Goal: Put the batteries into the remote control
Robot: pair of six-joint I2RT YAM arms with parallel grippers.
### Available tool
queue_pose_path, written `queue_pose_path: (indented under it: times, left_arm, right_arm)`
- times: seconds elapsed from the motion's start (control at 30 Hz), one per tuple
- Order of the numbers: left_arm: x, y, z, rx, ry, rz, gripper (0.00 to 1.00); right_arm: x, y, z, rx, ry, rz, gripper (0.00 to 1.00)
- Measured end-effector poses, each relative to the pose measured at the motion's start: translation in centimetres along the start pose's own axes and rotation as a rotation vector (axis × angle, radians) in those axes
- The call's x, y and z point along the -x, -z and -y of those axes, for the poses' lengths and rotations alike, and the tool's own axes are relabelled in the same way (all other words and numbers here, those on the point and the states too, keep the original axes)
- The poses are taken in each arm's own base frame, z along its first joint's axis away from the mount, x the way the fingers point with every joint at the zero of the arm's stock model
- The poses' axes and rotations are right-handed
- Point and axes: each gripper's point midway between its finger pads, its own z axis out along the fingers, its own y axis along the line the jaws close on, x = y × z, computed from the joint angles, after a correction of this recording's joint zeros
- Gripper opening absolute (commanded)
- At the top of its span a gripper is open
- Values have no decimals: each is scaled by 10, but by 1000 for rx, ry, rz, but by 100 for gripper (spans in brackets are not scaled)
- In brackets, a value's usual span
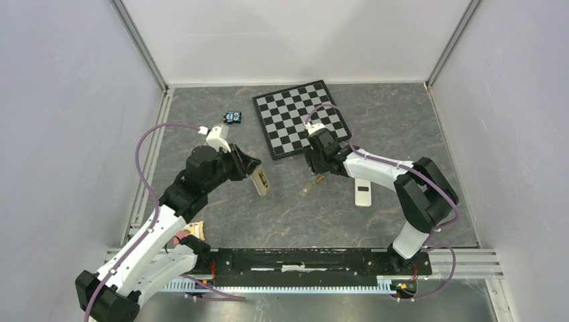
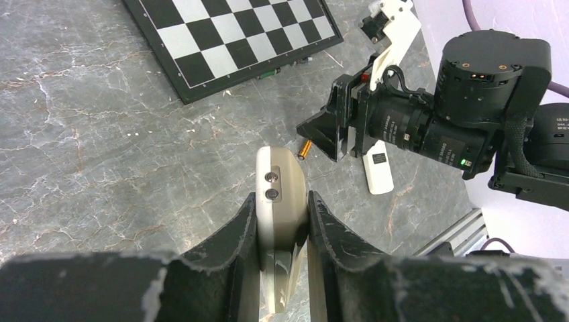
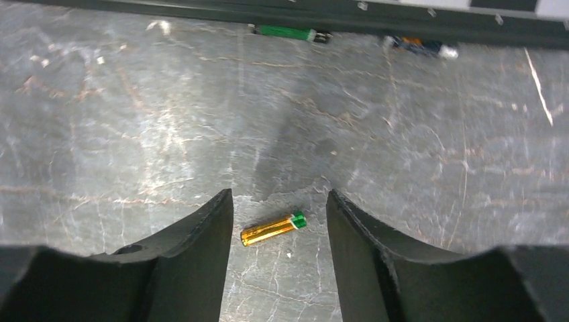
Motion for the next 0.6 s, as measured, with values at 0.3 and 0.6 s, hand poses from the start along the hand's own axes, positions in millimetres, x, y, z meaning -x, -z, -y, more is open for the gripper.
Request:
queue_pose_path:
  times: [0.3,0.6]
  left_arm:
    - [1,2,2,-11,1,2,2]
    - [2,5,-1,-2,-5,-5,2]
  right_arm:
    - [-26,1,21,-113,-43,-35,52]
    - [-6,22,24,70,505,59,66]
